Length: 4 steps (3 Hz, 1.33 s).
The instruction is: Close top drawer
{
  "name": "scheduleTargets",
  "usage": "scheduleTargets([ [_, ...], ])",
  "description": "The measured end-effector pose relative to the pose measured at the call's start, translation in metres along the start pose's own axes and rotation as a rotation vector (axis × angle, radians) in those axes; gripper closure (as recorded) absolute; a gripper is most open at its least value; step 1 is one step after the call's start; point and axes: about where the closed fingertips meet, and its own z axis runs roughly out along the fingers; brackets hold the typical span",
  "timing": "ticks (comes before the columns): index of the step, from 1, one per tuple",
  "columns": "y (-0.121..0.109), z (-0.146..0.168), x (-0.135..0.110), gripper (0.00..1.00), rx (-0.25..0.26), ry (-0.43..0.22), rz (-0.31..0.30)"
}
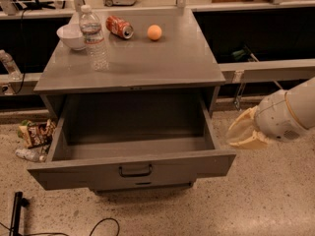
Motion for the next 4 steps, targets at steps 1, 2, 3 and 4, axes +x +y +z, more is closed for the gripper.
scheduleTargets([
  [1,0.006,0.043,0.007,0.93,-0.040,-0.065,-0.069],
  [2,0.007,0.051,0.007,1.00,-0.048,-0.074,-0.093],
  [3,0.008,0.050,0.007,1.00,-0.048,-0.073,-0.091],
  [4,0.023,0.077,0.017,1.00,-0.063,-0.106,-0.059],
])
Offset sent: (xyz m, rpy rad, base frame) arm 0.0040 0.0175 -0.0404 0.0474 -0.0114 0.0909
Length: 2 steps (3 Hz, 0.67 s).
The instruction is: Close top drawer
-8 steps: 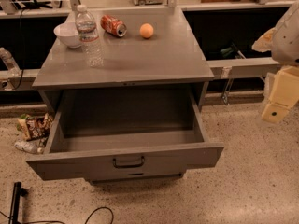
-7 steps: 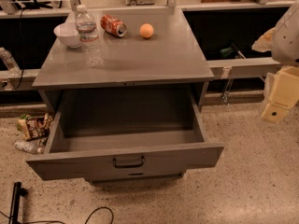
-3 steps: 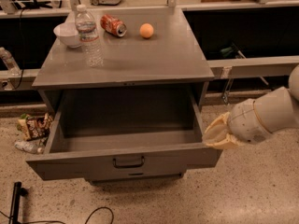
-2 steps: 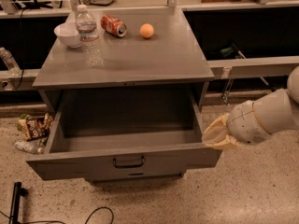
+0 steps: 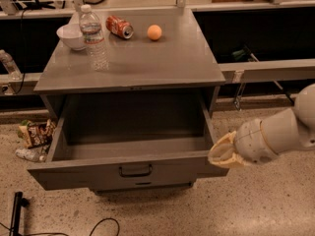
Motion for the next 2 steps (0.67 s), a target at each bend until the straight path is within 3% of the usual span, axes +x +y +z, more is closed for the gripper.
scheduleTargets([
  [1,0.015,0.043,0.015,1.00,-0.014,-0.038,-0.014],
  [2,0.010,0.064,0.020,1.00,0.038,-0.019,-0.089],
])
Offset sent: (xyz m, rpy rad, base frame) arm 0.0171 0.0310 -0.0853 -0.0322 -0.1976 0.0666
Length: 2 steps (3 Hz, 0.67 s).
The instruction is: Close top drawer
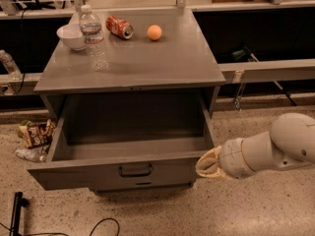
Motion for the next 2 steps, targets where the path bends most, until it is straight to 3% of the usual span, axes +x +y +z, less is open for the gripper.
scheduleTargets([
  [1,-0.016,0.027,0.009,1.00,0.061,0.004,-0.086],
  [2,-0.029,0.044,0.017,1.00,0.125,0.011,-0.100],
])
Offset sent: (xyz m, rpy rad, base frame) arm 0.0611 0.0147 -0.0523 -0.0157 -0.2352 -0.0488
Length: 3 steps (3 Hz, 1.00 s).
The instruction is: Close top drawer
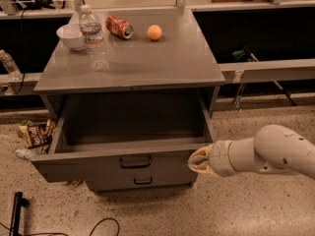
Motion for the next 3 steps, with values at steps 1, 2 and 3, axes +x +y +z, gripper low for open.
scheduleTargets([
  [1,-0.015,0.016,0.010,1.00,0.052,0.013,-0.018],
  [2,-0.035,0.025,0.025,1.00,0.088,0.020,-0.027],
  [3,-0.059,0.029,0.040,1.00,0.113,0.025,-0.035],
])
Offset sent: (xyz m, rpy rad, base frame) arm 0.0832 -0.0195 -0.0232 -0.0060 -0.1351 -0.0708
